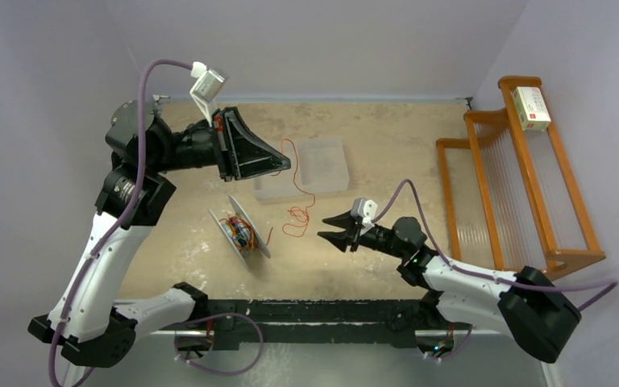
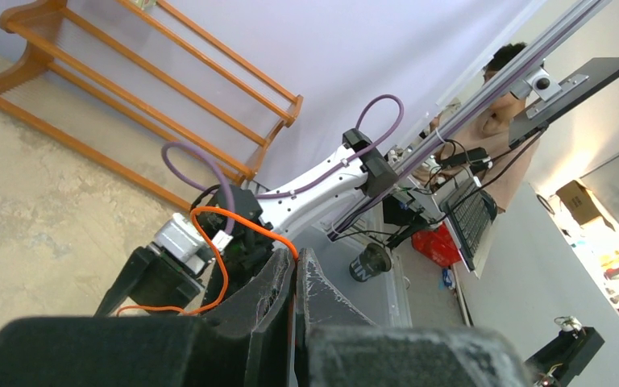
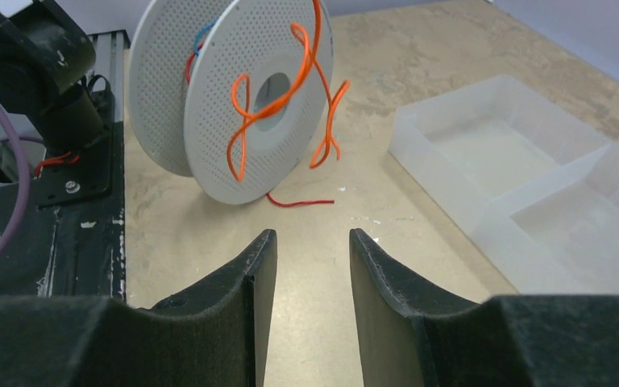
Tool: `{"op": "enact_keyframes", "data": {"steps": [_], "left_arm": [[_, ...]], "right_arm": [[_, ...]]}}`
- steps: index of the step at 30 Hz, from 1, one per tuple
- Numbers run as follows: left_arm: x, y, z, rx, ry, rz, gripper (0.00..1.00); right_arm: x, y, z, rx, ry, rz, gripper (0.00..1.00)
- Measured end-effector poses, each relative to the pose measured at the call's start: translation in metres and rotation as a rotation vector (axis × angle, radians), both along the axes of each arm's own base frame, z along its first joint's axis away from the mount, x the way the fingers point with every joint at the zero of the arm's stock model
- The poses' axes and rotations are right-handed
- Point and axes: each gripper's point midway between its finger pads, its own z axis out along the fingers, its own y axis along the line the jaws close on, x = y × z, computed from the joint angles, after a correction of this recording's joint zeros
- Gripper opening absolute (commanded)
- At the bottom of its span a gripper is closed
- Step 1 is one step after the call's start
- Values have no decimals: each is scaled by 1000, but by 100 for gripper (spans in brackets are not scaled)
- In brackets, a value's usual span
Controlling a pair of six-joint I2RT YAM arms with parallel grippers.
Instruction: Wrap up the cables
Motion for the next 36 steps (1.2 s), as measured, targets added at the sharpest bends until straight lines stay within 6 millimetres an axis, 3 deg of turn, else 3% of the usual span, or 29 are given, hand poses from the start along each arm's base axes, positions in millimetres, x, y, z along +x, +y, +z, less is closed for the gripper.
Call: {"op": "enact_keyframes", "data": {"steps": [5, 16, 36], "left_arm": [[-4, 1, 2, -4, -5, -8, 0], [-7, 2, 3, -7, -11, -14, 0], [-9, 3, 4, -8, -16, -17, 0]], "right_arm": [[5, 5, -6, -14, 16, -1, 40], [19, 21, 22, 38, -24, 10, 38], [10, 28, 36, 53, -39, 65, 37]]}}
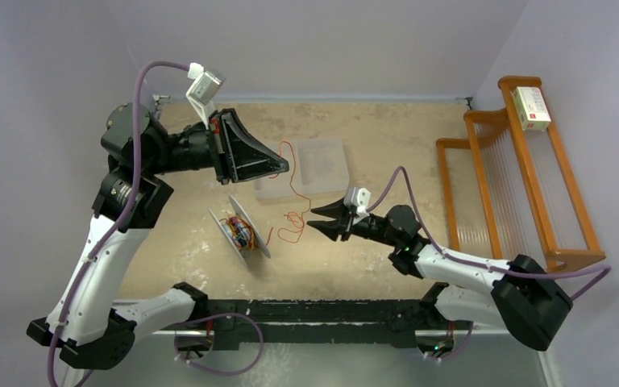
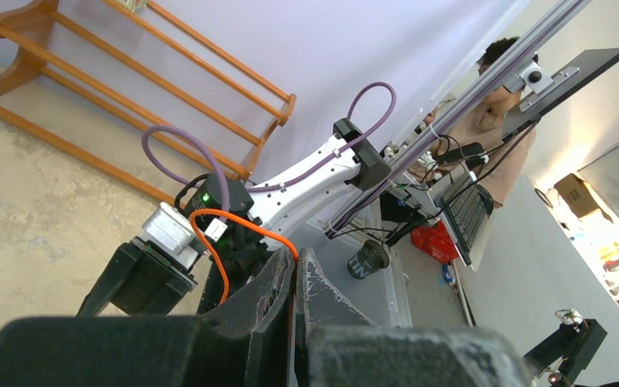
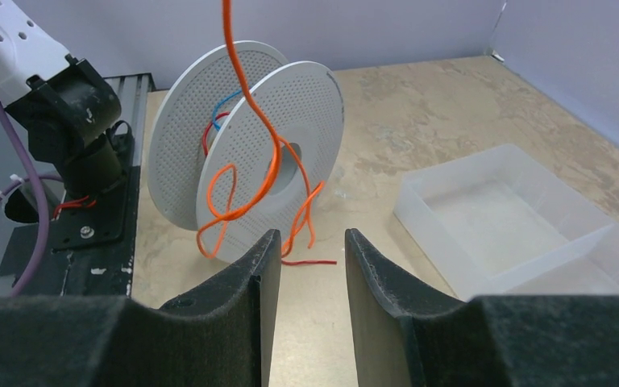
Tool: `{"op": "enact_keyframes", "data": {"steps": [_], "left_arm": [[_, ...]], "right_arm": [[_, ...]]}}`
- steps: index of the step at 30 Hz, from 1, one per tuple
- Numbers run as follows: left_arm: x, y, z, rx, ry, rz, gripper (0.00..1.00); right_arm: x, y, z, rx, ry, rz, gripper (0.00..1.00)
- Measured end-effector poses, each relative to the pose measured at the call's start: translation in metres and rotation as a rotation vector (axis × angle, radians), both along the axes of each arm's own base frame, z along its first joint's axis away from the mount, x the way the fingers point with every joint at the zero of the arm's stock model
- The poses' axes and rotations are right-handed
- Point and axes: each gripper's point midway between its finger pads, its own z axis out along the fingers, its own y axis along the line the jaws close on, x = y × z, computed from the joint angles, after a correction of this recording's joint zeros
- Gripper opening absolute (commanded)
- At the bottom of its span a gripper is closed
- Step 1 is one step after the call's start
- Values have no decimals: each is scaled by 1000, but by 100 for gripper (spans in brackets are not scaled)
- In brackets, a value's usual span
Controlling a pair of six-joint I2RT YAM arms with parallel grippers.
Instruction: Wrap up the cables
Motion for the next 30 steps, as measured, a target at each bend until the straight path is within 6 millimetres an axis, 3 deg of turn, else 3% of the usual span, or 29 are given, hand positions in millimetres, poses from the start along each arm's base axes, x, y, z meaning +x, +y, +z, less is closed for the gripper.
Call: {"op": "enact_keyframes", "data": {"steps": [6, 13, 16, 20, 30], "left_arm": [[0, 0, 0, -1, -1, 0, 0], [-2, 1, 1, -2, -3, 0, 0], [-3, 1, 2, -3, -6, 0, 0], [-4, 2, 3, -6, -11, 0, 0], [-6, 3, 4, -10, -19, -1, 0]], "right_arm": [[-3, 8, -1, -8, 6, 20, 37], [-2, 15, -16, -41, 35, 31, 37], [-1, 17, -22, -53, 45, 29, 27], [2, 18, -27, -62, 50, 21, 0], [11, 13, -16, -38, 36, -46, 0]]}}
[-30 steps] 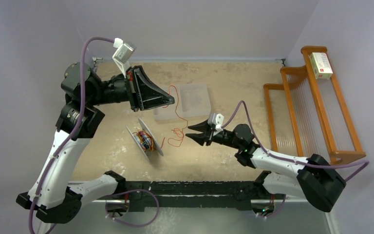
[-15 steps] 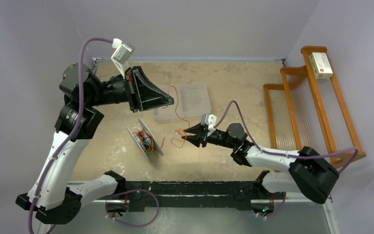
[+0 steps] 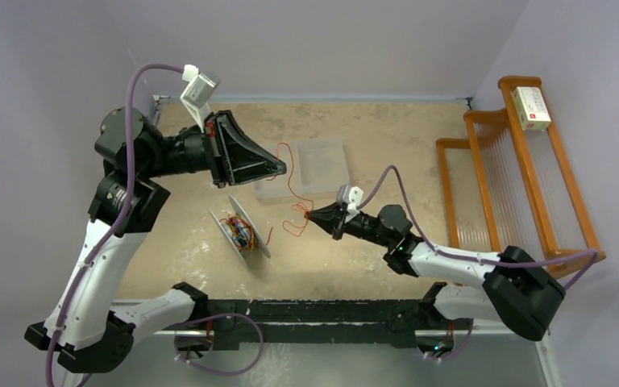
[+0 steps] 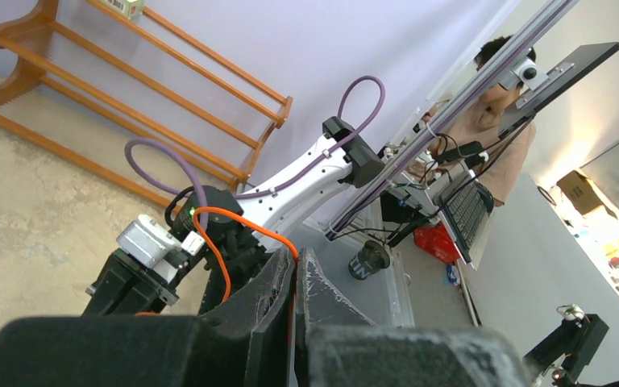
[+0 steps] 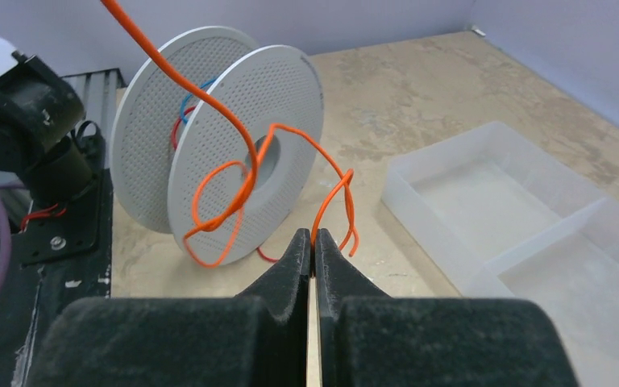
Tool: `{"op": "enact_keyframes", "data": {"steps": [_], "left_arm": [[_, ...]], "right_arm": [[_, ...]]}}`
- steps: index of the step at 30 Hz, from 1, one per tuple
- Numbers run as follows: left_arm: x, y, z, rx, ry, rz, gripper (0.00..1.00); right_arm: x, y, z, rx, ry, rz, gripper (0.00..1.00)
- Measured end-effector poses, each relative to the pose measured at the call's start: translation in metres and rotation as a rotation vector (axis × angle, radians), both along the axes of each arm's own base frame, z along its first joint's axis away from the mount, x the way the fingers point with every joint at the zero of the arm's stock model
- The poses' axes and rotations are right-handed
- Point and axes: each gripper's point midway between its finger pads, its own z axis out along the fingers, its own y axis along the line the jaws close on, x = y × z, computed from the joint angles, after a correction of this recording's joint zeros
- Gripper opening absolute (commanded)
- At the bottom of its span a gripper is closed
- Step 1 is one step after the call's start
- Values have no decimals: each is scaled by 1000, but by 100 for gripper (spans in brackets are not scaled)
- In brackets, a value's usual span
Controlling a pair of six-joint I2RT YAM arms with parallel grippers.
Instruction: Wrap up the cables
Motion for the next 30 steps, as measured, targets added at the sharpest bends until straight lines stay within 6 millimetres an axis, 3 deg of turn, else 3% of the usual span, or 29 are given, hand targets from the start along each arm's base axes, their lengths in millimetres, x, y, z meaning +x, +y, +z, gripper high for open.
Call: {"op": "enact_keyframes", "data": {"steps": [5, 12, 20, 25, 30], "left_arm": [[-11, 5, 5, -11, -39, -3, 0], [-39, 21, 20, -42, -159, -1, 0], [-36, 48, 11, 56, -248, 235, 0], [-36, 75, 2, 111, -255, 407, 0], [-47, 107, 11, 97, -301, 569, 0]], "right_arm": [[15, -19, 15, 29, -8, -144, 0], [45, -68, 44, 68, -64, -431, 0], [100, -129, 35, -24, -40, -699, 0], [136, -156, 40, -48, -16, -796, 0], [158, -171, 34, -45, 32, -826, 0]]}}
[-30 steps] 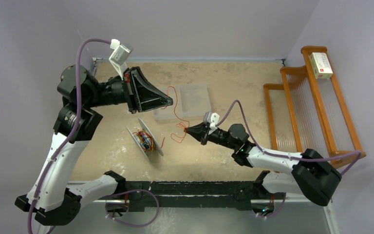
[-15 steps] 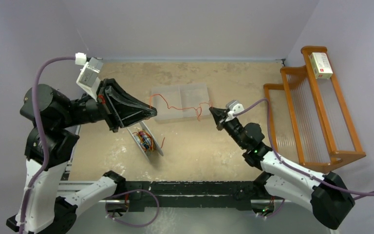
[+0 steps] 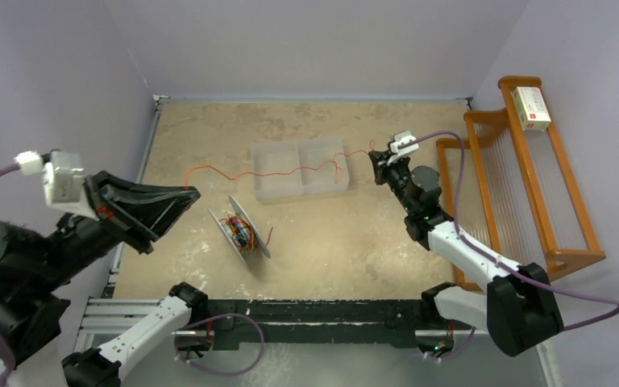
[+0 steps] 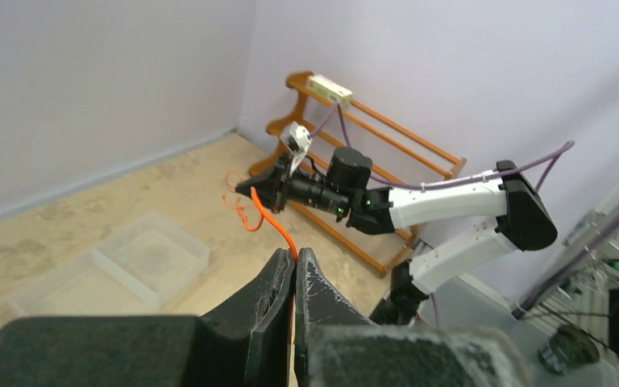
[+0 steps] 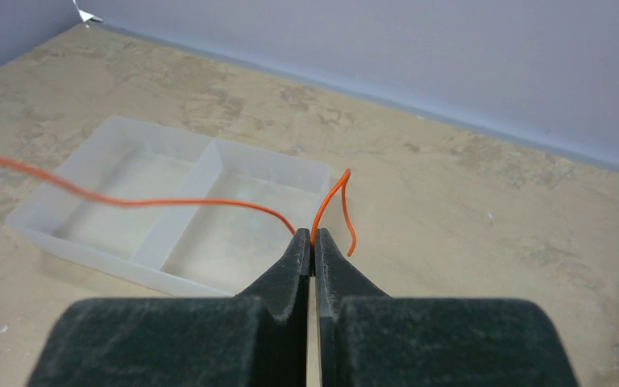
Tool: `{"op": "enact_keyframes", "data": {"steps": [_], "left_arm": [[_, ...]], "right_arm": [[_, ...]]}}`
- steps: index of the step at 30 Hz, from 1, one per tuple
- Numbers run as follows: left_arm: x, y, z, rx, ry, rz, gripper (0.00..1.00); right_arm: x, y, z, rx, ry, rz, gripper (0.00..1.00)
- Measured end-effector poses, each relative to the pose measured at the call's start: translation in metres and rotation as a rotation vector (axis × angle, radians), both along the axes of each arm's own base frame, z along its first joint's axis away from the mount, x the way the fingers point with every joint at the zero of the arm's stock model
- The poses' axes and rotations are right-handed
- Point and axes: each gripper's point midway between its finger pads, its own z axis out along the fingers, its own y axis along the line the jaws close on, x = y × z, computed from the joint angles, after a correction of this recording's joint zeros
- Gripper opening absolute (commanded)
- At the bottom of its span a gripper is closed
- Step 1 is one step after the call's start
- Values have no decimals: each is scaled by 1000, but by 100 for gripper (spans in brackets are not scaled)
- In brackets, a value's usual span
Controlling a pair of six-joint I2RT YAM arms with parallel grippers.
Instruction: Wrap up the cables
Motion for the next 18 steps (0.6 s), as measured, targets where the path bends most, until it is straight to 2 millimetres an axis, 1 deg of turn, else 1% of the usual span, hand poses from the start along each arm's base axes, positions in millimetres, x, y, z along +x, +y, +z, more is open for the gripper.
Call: {"op": "enact_keyframes", "data": {"steps": [3, 7, 14, 18], "left_arm": [[-8, 18, 10, -30, -46, 75, 0], [-8, 39, 20, -69, -82, 189, 0], [-8, 69, 34, -136, -112, 339, 0], [-16, 88, 48, -192, -149, 409, 0]], "right_arm": [[8, -2, -13, 15, 46, 8, 0], [22, -6, -30, 42, 112, 15, 0], [46, -20, -48, 104, 196, -15, 0], [59, -28, -61, 148, 249, -46, 0]]}}
